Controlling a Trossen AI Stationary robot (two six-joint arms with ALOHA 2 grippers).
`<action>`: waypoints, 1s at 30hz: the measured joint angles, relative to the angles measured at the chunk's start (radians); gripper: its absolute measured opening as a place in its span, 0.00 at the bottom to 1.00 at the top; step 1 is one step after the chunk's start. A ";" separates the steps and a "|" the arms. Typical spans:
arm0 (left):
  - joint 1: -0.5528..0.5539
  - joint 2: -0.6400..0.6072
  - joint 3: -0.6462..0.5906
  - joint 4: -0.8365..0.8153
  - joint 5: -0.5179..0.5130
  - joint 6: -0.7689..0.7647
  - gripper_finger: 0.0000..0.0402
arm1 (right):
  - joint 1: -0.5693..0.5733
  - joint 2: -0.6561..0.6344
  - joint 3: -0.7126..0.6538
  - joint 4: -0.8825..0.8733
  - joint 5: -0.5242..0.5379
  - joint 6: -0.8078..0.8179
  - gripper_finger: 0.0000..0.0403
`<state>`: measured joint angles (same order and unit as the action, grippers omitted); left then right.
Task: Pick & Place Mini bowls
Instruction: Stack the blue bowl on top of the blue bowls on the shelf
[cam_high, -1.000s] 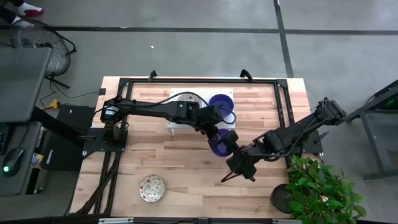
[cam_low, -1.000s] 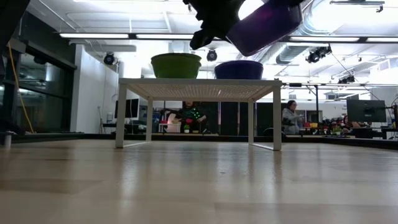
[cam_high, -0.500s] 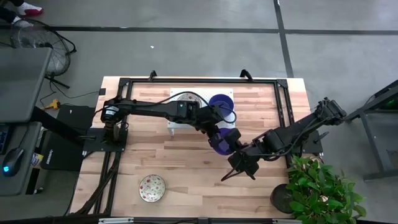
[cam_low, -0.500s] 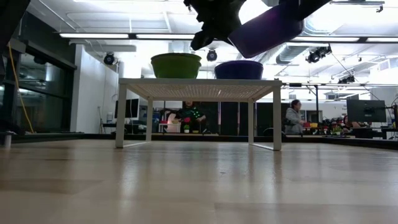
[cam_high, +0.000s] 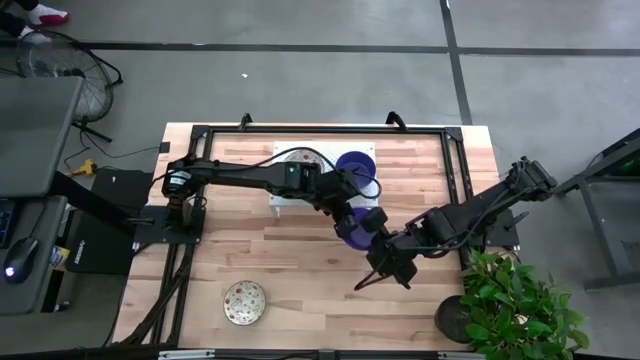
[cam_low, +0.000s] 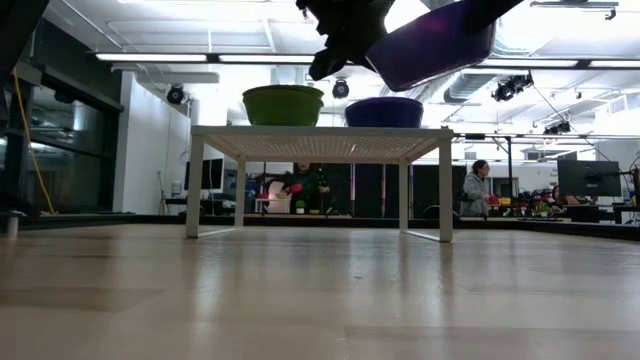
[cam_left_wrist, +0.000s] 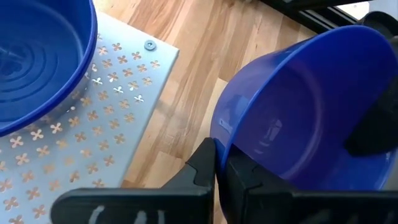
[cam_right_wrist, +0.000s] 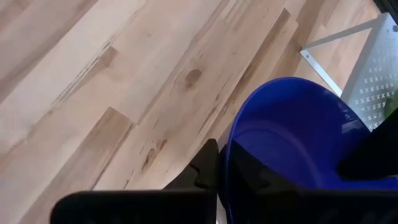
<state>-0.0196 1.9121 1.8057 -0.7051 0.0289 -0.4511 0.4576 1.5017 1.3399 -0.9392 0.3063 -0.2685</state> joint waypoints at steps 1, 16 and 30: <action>0.000 0.000 0.000 0.000 0.000 0.002 0.00 | 0.000 0.000 0.000 -0.001 -0.002 0.007 0.01; -0.001 0.000 0.000 0.007 0.075 0.102 0.23 | 0.001 0.000 -0.001 -0.004 -0.028 0.045 0.00; -0.001 -0.016 -0.001 -0.048 0.092 0.164 0.40 | 0.002 -0.004 -0.001 -0.011 -0.024 0.162 0.00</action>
<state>-0.0204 1.8965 1.8050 -0.7530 0.1213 -0.2873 0.4591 1.4979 1.3388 -0.9503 0.2825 -0.1068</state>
